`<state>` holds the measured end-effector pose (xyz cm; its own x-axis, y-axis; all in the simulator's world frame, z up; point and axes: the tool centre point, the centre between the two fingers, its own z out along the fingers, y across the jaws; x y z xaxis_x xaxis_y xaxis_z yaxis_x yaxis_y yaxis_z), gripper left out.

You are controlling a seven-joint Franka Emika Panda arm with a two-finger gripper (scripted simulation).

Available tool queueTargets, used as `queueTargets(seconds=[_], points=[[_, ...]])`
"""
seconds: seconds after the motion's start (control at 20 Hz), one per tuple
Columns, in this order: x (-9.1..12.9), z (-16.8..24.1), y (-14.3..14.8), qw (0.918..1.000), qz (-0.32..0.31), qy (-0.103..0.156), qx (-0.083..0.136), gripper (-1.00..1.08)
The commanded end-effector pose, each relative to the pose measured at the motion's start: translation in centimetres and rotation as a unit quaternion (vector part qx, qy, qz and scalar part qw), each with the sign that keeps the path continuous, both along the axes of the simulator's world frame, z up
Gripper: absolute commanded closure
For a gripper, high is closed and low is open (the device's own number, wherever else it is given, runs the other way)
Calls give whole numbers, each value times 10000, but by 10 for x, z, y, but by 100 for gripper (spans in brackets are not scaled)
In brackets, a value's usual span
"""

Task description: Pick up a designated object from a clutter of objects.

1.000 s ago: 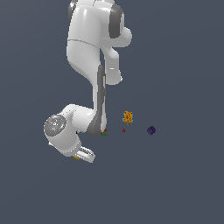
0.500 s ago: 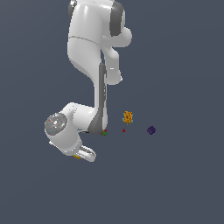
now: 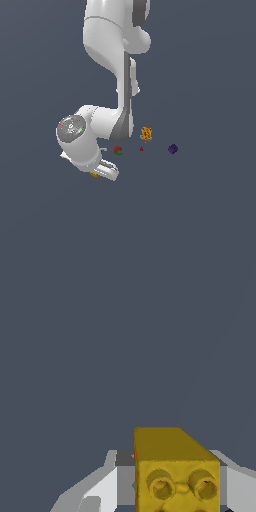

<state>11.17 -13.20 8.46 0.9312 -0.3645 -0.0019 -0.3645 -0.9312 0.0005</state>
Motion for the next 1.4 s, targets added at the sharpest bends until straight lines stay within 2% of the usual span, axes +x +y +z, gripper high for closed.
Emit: queueTargets(seconds=[0.0,0.95,1.35], points=[[0,24,16,10000,4,-9,0,108],[-2,216,146,10000,0,-9,-10,108],[1,265,180,10000,1,-10,-6,108]])
